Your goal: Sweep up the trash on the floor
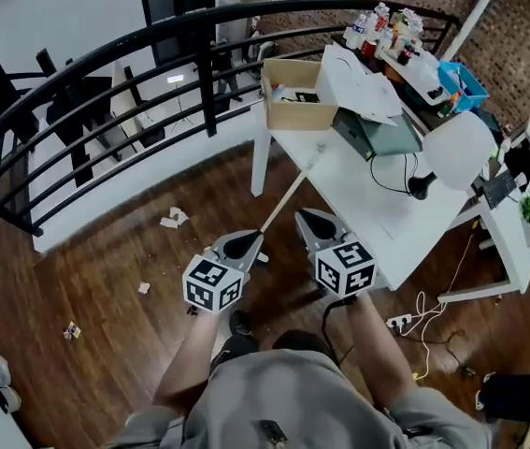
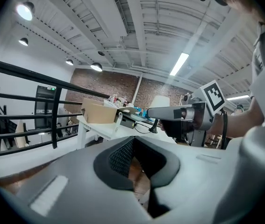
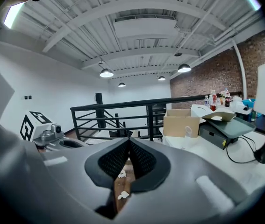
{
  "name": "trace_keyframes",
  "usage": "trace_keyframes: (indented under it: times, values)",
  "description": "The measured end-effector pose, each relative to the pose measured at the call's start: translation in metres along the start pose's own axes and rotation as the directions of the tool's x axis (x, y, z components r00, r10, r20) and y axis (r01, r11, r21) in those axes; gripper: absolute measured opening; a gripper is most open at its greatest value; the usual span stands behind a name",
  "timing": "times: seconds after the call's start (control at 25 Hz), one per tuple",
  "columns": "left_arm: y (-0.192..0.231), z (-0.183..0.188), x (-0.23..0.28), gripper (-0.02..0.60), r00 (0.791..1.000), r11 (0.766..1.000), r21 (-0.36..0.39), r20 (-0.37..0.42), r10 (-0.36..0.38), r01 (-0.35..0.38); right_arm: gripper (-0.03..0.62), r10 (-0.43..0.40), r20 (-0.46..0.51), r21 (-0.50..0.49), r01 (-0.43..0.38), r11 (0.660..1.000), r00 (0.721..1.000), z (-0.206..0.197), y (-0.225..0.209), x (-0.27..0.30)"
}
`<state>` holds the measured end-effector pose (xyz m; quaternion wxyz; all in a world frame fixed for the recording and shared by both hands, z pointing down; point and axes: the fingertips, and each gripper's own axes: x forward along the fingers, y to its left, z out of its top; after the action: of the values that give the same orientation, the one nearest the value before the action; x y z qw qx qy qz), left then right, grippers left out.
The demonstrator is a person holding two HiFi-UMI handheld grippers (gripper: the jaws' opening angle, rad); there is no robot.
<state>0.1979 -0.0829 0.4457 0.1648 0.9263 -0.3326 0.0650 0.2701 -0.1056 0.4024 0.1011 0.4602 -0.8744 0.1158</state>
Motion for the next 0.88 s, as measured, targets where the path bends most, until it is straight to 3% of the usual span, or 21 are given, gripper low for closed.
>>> trace_keyframes:
  times: [0.24,0.4,0.6,0.88]
  values:
    - [0.011,-0.005,0.055,0.005,0.997,0.998,-0.026,-0.036,-0.062,0.061,0.009,-0.064,-0.044,0.038,0.066,0.997,0.997,-0.01,-0.057,0.011]
    - [0.016,-0.003,0.094,0.005,0.997,0.998,-0.014,-0.049,-0.057,0.056,0.024,-0.056,-0.06,0.049,0.059,0.997,0.997,-0.013,-0.104,0.025]
    - [0.029,-0.002,0.131,0.005,0.997,1.0,-0.009,-0.082,0.002,-0.003,0.057,0.006,-0.133,0.068,0.003,0.998,0.991,-0.036,-0.164,0.058]
    - [0.065,-0.013,0.164,0.005,0.98,0.987,-0.023,-0.119,0.157,-0.161,0.2,0.076,-0.216,0.059,-0.065,0.996,0.973,-0.063,-0.222,0.117]
